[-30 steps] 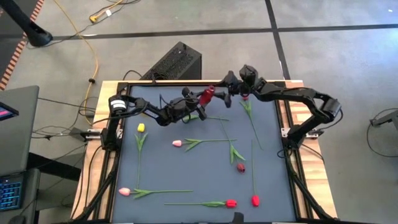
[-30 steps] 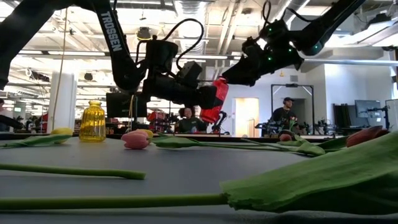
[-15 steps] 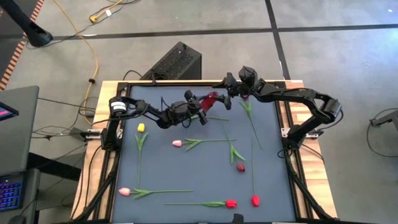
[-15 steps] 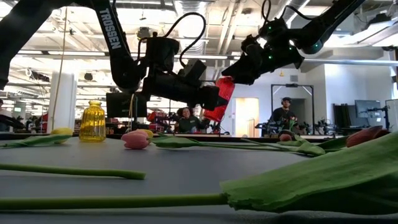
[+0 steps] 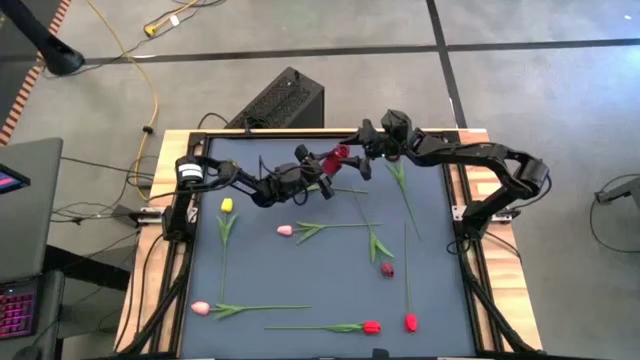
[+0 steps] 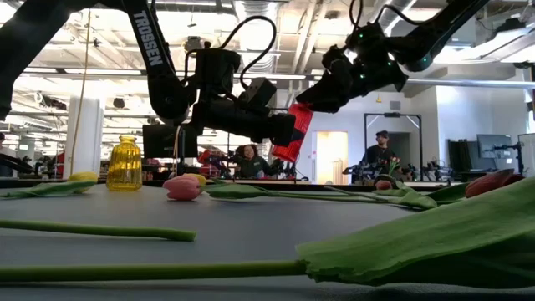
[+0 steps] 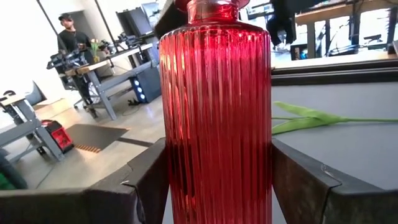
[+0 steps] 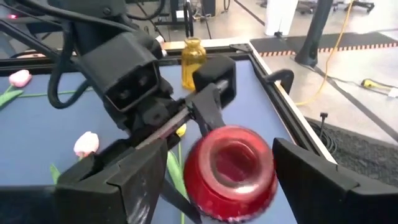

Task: Sort flowers into vase by color
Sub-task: Adjust the red flower vase

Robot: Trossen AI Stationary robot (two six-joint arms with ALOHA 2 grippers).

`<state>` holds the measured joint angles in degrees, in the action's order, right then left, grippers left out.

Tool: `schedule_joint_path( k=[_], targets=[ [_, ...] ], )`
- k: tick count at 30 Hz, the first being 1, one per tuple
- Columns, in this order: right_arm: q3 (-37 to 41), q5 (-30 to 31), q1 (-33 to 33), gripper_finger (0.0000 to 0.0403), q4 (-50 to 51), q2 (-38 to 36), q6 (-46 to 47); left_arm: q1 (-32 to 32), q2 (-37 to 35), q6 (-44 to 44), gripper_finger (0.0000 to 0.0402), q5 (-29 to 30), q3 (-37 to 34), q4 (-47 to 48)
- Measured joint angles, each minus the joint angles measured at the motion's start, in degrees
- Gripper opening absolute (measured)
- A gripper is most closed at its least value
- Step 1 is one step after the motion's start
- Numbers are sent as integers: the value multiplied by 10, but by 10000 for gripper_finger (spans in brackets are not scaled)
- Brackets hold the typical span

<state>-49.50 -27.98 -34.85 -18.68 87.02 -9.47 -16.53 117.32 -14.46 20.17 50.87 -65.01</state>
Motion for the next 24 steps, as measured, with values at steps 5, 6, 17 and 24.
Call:
schedule_joint_path(
  k=[5,6,17,24],
  targets=[
    [0,10,0,298,-3,0,0,0,0,1,218,0,0,0],
    [0,10,0,294,-3,0,0,0,0,1,218,0,0,0],
    [0,12,0,228,-3,0,0,0,0,1,218,-2,0,1],
    [0,12,0,178,-3,0,1,0,0,0,218,-2,0,1]
  ],
)
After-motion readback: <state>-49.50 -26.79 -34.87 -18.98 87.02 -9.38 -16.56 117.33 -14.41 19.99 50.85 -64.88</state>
